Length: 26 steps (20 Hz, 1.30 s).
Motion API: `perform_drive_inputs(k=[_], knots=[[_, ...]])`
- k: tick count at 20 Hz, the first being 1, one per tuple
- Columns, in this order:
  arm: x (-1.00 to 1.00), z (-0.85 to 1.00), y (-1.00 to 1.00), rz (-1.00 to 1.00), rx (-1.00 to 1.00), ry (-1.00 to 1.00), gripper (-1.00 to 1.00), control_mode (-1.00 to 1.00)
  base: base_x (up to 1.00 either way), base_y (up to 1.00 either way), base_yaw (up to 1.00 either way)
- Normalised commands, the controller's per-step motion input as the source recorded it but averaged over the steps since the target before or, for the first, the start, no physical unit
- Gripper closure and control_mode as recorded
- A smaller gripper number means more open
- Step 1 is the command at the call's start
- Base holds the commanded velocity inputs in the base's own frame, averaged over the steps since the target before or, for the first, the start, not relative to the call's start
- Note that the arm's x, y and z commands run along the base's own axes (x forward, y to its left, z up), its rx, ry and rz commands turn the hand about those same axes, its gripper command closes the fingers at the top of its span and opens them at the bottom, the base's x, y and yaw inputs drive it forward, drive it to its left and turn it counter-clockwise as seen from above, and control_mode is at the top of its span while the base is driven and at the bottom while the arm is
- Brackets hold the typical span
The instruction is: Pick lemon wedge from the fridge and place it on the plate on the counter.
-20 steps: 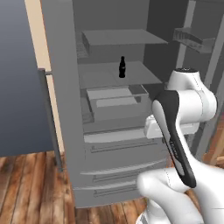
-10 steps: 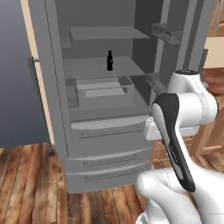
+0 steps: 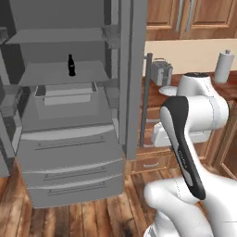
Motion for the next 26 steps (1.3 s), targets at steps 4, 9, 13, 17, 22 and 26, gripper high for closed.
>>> perform_drive_inputs(k=[4,9,13,17,22,26], knots=[[0.0,0.0,0.0,0.0,0.0,0.0,1.0,1.0,-0.34,-1.0,0.0],[0.0,0.0,0.0,0.0,0.0,0.0,1.0,1.0,-0.03,-1.0,0.0],[0.0,0.0,0.0,0.0,0.0,0.0,1.0,1.0,0.41,-0.93,0.0],[0.0,0.0,0.0,0.0,0.0,0.0,1.0,1.0,0.7,-0.67,0.09],[0.0,0.0,0.0,0.0,0.0,0.0,1.0,1.0,0.84,-0.22,0.07],[0.0,0.0,0.0,0.0,0.0,0.0,1.0,1.0,0.82,0.0,0.04]])
